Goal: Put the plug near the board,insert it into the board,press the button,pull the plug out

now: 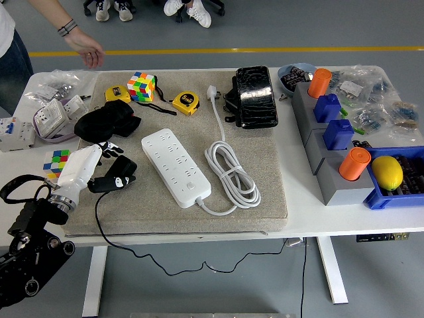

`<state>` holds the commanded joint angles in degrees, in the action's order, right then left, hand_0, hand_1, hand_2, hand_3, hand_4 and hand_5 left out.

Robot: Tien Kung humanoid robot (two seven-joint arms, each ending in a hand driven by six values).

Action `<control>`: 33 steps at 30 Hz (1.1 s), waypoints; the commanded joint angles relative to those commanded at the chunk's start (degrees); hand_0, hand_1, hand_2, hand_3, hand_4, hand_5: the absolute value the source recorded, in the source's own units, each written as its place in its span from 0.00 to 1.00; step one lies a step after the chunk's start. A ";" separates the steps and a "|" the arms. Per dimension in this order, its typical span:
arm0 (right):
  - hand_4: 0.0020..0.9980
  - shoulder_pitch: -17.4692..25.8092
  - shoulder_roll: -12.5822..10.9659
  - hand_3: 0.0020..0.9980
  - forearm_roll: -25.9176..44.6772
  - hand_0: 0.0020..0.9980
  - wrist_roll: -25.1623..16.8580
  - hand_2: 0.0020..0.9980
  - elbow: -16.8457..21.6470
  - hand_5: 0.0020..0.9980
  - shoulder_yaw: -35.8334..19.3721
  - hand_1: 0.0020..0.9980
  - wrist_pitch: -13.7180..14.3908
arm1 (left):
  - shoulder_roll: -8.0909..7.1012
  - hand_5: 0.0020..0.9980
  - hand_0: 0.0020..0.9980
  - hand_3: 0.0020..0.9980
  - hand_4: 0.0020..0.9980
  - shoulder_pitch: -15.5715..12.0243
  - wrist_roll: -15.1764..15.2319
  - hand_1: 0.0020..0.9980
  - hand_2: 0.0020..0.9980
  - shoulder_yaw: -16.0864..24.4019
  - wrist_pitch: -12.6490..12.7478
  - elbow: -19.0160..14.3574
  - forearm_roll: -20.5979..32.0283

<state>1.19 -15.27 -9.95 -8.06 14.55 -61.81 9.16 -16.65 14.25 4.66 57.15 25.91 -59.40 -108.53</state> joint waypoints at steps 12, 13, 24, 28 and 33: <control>0.81 -0.13 0.13 0.50 0.14 0.55 0.02 0.53 -0.10 0.36 -0.05 0.57 -0.05 | -0.27 0.55 0.54 0.73 1.00 -3.18 9.36 0.71 0.73 5.20 1.86 -7.30 10.56; 0.81 -0.17 0.15 0.50 0.17 0.55 0.03 0.53 -0.12 0.36 0.01 0.57 -0.07 | -0.19 0.55 0.54 0.73 1.00 -3.37 11.49 0.71 0.73 5.62 1.92 -7.73 12.80; 0.81 -1.11 0.77 0.50 3.72 0.55 0.26 0.53 -1.17 0.36 3.54 0.57 -0.16 | 0.14 0.42 0.42 0.59 0.92 -3.13 19.24 0.55 0.53 10.24 -1.40 -9.03 39.24; 0.81 -1.40 0.75 0.51 4.11 0.55 0.32 0.53 -1.22 0.36 4.20 0.57 -0.15 | 0.34 0.38 0.42 0.58 0.89 -3.21 18.64 0.53 0.52 12.09 -1.91 -9.64 41.76; 0.81 -1.72 0.67 0.51 4.52 0.55 0.75 0.53 -1.31 0.36 5.05 0.58 -0.32 | 0.14 0.35 0.43 0.58 0.87 -3.59 16.82 0.54 0.53 13.62 -2.15 -10.99 41.55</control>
<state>-0.54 -14.60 -5.44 -7.30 13.24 -56.75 8.84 -16.51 10.66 21.48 70.77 23.76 -70.39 -66.99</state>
